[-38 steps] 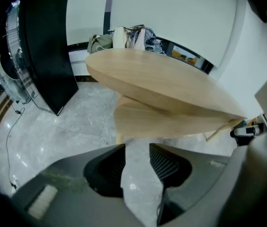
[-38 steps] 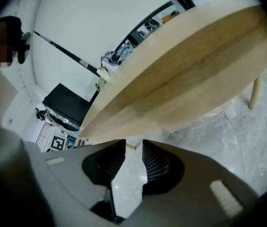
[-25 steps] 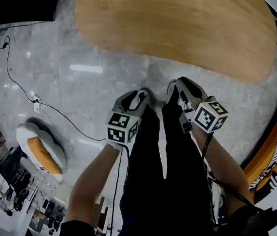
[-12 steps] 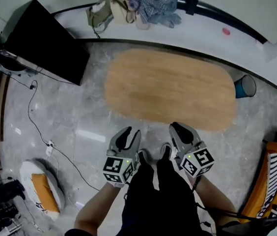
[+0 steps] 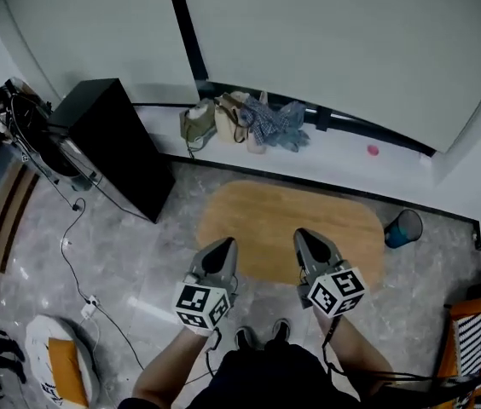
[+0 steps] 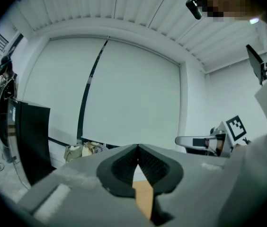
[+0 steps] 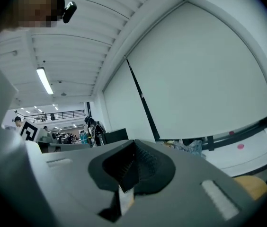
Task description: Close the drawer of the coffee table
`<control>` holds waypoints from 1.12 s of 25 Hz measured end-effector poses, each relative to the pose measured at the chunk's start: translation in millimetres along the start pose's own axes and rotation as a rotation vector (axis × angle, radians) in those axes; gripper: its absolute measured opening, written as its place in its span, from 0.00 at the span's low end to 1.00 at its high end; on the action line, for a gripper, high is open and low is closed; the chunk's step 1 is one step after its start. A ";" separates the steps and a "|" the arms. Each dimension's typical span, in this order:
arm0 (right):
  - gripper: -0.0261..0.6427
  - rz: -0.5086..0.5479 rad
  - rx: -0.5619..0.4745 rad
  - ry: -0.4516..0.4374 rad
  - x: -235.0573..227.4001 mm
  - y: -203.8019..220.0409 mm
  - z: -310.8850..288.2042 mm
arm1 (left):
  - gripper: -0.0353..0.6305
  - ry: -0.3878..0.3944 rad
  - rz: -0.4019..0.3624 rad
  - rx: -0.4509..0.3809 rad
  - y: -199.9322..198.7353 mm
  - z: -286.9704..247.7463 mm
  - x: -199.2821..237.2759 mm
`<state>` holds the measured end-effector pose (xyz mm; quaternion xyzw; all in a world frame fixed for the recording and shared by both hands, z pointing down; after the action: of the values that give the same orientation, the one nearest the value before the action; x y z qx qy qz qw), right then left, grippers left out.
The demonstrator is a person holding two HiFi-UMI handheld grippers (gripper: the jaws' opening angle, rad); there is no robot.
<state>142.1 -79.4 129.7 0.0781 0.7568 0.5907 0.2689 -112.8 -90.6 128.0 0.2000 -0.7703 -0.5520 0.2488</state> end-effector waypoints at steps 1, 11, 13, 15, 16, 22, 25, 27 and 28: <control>0.04 0.019 -0.017 -0.006 5.4 -10.7 0.2 | 0.06 -0.008 0.002 -0.026 -11.9 3.9 1.4; 0.04 0.299 -0.173 -0.024 56.8 -94.5 -5.2 | 0.06 -0.012 -0.092 -0.244 -110.9 33.8 0.6; 0.04 0.353 -0.182 -0.007 63.0 -99.9 -3.7 | 0.06 -0.024 -0.150 -0.264 -120.2 35.9 -6.2; 0.04 0.395 -0.185 0.016 65.3 -104.7 -2.0 | 0.06 -0.033 -0.196 -0.276 -127.4 35.7 -13.6; 0.04 0.413 -0.190 0.026 66.2 -107.5 -0.8 | 0.06 -0.035 -0.213 -0.282 -130.4 35.6 -17.2; 0.04 0.603 -0.236 0.063 99.7 -96.5 13.9 | 0.06 -0.056 -0.281 -0.292 -113.8 57.8 -18.5; 0.04 0.641 -0.215 0.090 102.7 -89.8 18.5 | 0.06 -0.059 -0.256 -0.267 -104.5 62.1 -12.4; 0.04 0.634 -0.206 0.100 100.2 -88.9 19.3 | 0.06 -0.061 -0.250 -0.263 -101.8 62.1 -10.0; 0.04 0.629 -0.198 0.106 99.1 -88.9 19.9 | 0.06 -0.063 -0.246 -0.262 -100.9 62.4 -9.9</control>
<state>86.3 -45.0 12.1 0.2504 0.6475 0.7186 0.0402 -139.3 -69.4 13.9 0.2412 -0.6688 -0.6801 0.1789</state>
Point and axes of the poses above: the fingertips, and each gripper's own axes: z backward along the fingers, x to its left, y out of its underside, the point moved 10 cm from there along z, backward along the fingers, and after that the axes turned 7 degrees about x, right-handed, at the moved point
